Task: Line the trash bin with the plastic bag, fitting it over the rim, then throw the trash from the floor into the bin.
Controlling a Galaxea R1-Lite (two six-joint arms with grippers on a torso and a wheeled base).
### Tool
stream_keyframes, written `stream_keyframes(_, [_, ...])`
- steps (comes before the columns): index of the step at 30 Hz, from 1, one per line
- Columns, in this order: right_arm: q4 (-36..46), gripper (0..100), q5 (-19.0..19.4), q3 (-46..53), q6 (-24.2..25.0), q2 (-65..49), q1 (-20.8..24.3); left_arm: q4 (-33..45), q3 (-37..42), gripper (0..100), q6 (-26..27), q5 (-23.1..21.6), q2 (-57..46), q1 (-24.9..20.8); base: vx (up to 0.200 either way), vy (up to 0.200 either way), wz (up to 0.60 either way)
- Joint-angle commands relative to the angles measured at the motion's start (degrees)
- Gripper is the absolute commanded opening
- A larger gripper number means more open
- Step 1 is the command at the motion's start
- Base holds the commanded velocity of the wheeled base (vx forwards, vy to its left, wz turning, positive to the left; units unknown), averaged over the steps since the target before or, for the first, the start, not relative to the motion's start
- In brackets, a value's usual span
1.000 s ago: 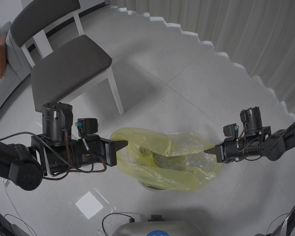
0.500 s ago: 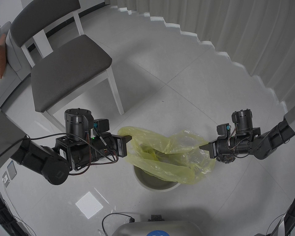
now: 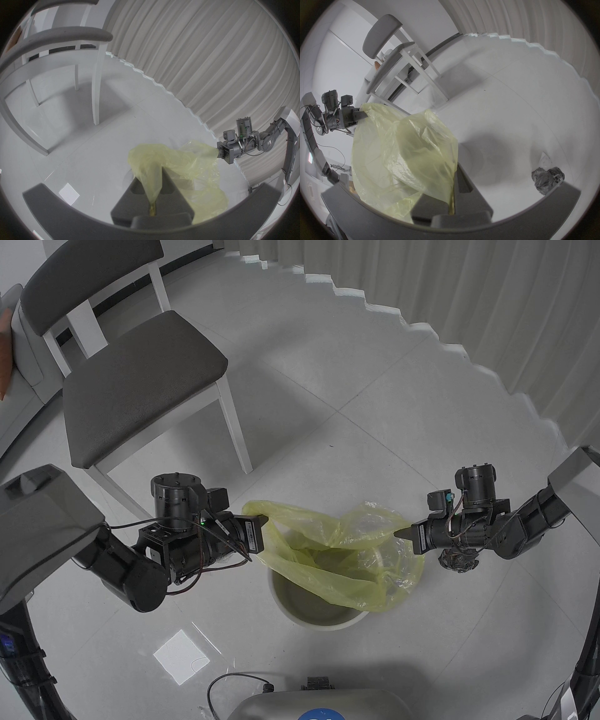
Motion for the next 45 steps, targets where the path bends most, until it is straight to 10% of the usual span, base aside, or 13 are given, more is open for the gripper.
stream_keyframes(1, [-0.25,0,0.45,-2.2,-0.15,3.53,-1.17,-0.49,-1.43,0,-0.12,0.1,4.71,1.35,0.0,0.0,0.0])
stream_keyframes(4, [-0.68,0,0.54,-2.37,-0.59,4.5,-0.82,-1.1,-1.52,0,-0.21,0.1,5.33,1.26,0.0,0.0,0.0])
stream_keyframes(5, [-0.68,100,0.54,-2.37,-0.59,4.59,-0.82,-1.1,-1.52,0,-0.21,0.1,5.33,1.26,0.0,0.0,0.0])
stream_keyframes(28, [-5.43,100,1.15,5.45,-1.38,-4.99,-6.53,-2.51,-3.45,0,-4.96,3.79,7.61,-1.28,0.0,0.0,0.0])
stream_keyframes(45, [-5.52,100,4.49,10.81,-1.38,-12.11,4.37,-0.84,-1.43,0,-4.69,5.29,6.74,-0.76,0.0,0.0,0.0])
